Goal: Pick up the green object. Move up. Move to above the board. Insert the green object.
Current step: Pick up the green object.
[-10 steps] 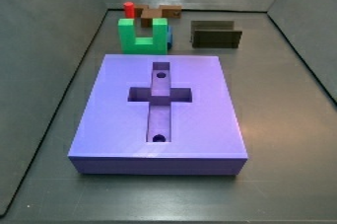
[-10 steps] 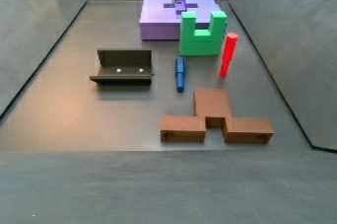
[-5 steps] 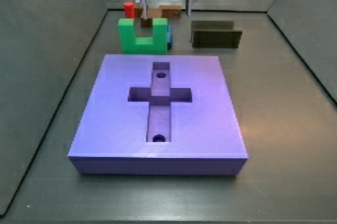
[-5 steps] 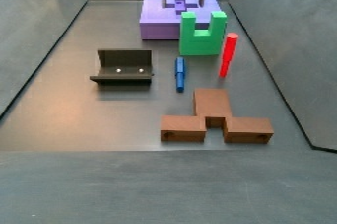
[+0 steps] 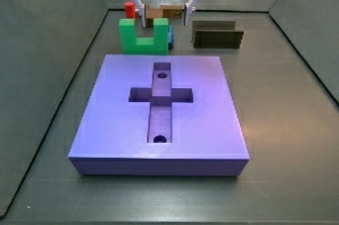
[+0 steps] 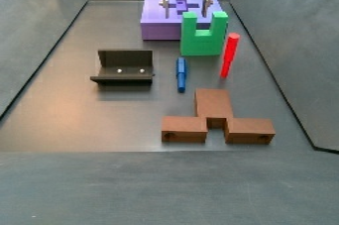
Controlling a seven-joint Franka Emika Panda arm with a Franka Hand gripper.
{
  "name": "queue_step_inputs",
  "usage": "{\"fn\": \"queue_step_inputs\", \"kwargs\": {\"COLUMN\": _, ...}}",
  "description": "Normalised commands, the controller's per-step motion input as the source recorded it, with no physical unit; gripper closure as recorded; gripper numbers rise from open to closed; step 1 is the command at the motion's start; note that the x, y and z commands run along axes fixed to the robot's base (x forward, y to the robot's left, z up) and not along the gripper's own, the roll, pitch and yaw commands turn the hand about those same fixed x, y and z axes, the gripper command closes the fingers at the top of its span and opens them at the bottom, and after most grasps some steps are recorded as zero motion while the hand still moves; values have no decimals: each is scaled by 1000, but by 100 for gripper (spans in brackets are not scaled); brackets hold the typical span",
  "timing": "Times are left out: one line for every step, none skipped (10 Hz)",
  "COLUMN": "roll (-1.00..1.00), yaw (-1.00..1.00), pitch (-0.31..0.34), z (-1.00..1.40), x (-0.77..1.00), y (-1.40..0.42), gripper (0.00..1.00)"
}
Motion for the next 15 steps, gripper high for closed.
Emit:
{"fn": "queue_step_inputs", "kwargs": {"roll": 24, "yaw": -157, "pitch": 0, "z": -266, "x": -20, "y": 20, "gripper": 0}}
{"fn": "queue_step_inputs", "kwargs": {"roll": 0, "yaw": -29, "pitch": 0, "z": -311, "x": 0, "y": 20, "gripper": 0}}
{"fn": "queue_step_inputs", "kwargs": {"roll": 27, "yaw": 0, "pitch": 0, "z": -297, "x": 0, "y": 29, "gripper": 0}}
{"fn": "queue_step_inputs", "kwargs": {"roll": 47, "yaw": 0, "pitch": 0, "z": -243, "x": 0, "y": 51, "gripper": 0}}
{"fn": "queue_step_inputs", "kwargs": {"roll": 51, "yaw": 0, "pitch": 0, "z": -206, "x": 0, "y": 51, "gripper": 0}}
{"fn": "queue_step_inputs", "kwargs": {"roll": 46, "yaw": 0, "pitch": 0, "z": -146, "x": 0, "y": 0, "gripper": 0}}
{"fn": "queue_step_inputs", "kwargs": {"roll": 59, "yaw": 0, "pitch": 0, "z": -111, "x": 0, "y": 0, "gripper": 0}}
{"fn": "queue_step_inputs", "kwargs": {"roll": 0, "yaw": 0, "pitch": 0, "z": 0, "x": 0, "y": 0, "gripper": 0}}
{"fn": "queue_step_inputs", "kwargs": {"roll": 0, "yaw": 0, "pitch": 0, "z": 0, "x": 0, "y": 0, "gripper": 100}}
{"fn": "queue_step_inputs", "kwargs": {"roll": 0, "yaw": 0, "pitch": 0, "z": 0, "x": 0, "y": 0, "gripper": 100}}
{"fn": "queue_step_inputs", "kwargs": {"roll": 0, "yaw": 0, "pitch": 0, "z": 0, "x": 0, "y": 0, "gripper": 100}}
{"fn": "queue_step_inputs", "kwargs": {"roll": 0, "yaw": 0, "pitch": 0, "z": 0, "x": 0, "y": 0, "gripper": 100}}
{"fn": "queue_step_inputs", "kwargs": {"roll": 0, "yaw": 0, "pitch": 0, "z": 0, "x": 0, "y": 0, "gripper": 100}}
{"fn": "queue_step_inputs", "kwargs": {"roll": 0, "yaw": 0, "pitch": 0, "z": 0, "x": 0, "y": 0, "gripper": 100}}
{"fn": "queue_step_inputs", "kwargs": {"roll": 0, "yaw": 0, "pitch": 0, "z": 0, "x": 0, "y": 0, "gripper": 100}}
